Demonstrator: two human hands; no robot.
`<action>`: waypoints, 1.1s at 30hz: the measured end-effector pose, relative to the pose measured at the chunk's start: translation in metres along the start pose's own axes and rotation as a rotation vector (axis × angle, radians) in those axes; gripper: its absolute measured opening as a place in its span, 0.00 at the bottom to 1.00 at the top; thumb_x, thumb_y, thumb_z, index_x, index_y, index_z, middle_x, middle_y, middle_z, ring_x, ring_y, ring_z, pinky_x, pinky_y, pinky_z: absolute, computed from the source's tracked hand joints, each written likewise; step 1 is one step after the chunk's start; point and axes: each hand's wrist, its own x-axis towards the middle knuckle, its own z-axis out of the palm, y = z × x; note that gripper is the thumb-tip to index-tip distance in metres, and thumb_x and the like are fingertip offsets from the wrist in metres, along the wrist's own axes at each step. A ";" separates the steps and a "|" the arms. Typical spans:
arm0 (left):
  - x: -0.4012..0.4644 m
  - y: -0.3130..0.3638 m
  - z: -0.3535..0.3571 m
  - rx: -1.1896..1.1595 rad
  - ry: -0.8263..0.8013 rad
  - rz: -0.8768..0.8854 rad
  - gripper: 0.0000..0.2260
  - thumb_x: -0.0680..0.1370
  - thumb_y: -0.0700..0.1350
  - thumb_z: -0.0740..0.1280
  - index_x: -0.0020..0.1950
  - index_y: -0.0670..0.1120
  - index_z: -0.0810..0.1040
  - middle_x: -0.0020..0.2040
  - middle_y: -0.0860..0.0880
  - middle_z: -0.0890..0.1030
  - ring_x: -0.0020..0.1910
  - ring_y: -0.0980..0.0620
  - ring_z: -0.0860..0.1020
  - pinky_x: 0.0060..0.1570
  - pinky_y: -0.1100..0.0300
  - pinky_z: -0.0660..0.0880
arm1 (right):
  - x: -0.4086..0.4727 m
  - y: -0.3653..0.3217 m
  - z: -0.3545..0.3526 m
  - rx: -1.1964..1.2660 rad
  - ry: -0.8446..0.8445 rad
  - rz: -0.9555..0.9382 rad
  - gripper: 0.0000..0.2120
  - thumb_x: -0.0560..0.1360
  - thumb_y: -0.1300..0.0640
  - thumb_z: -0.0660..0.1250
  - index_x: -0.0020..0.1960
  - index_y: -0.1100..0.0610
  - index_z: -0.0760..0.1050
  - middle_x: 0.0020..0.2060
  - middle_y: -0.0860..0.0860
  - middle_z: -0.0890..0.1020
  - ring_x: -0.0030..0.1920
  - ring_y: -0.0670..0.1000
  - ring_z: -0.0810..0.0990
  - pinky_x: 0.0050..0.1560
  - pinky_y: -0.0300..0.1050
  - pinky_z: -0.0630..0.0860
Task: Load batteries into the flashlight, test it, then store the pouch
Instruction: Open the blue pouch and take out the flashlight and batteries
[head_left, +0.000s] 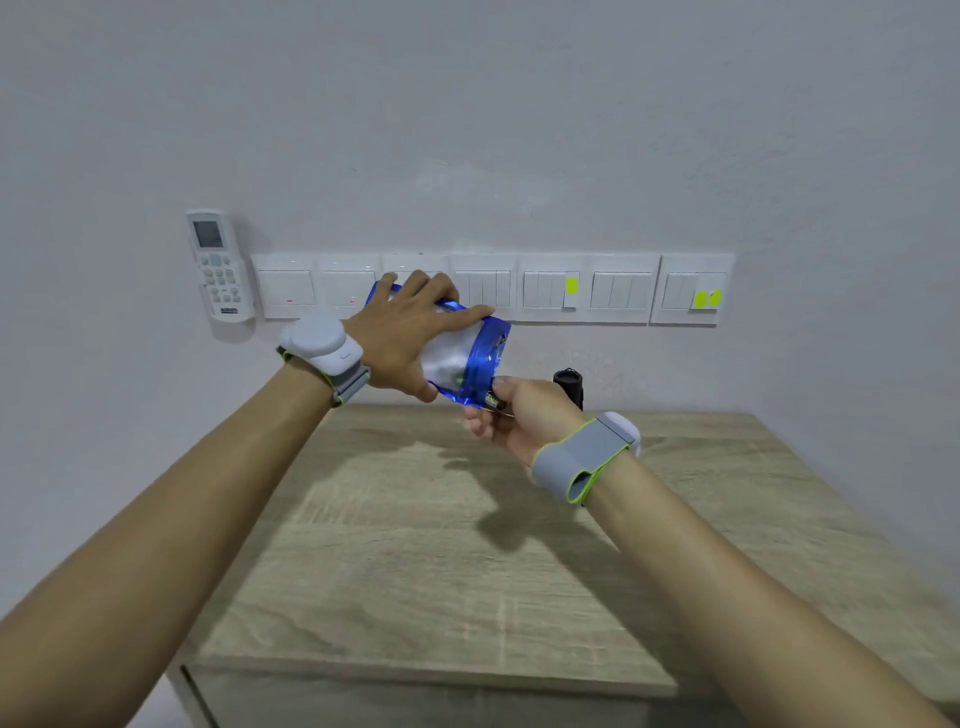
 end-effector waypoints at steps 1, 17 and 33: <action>-0.002 0.000 0.004 -0.033 0.001 -0.016 0.50 0.58 0.61 0.72 0.77 0.61 0.54 0.62 0.50 0.64 0.62 0.47 0.63 0.67 0.44 0.59 | 0.002 0.001 0.001 -0.060 0.018 -0.036 0.12 0.82 0.66 0.51 0.43 0.61 0.70 0.35 0.57 0.74 0.32 0.52 0.73 0.27 0.38 0.73; -0.018 -0.001 0.029 -0.292 0.021 -0.129 0.48 0.57 0.60 0.69 0.76 0.61 0.57 0.61 0.50 0.65 0.59 0.48 0.64 0.61 0.50 0.64 | 0.019 0.023 -0.020 -0.560 0.132 -0.350 0.13 0.78 0.66 0.60 0.59 0.62 0.79 0.29 0.50 0.75 0.33 0.50 0.73 0.42 0.45 0.74; -0.026 -0.007 0.037 -0.354 0.021 -0.125 0.48 0.57 0.59 0.70 0.76 0.60 0.58 0.61 0.51 0.66 0.59 0.50 0.64 0.62 0.52 0.63 | -0.005 0.048 -0.036 -1.522 0.068 -0.445 0.09 0.76 0.62 0.62 0.53 0.60 0.79 0.55 0.57 0.76 0.58 0.58 0.75 0.53 0.46 0.70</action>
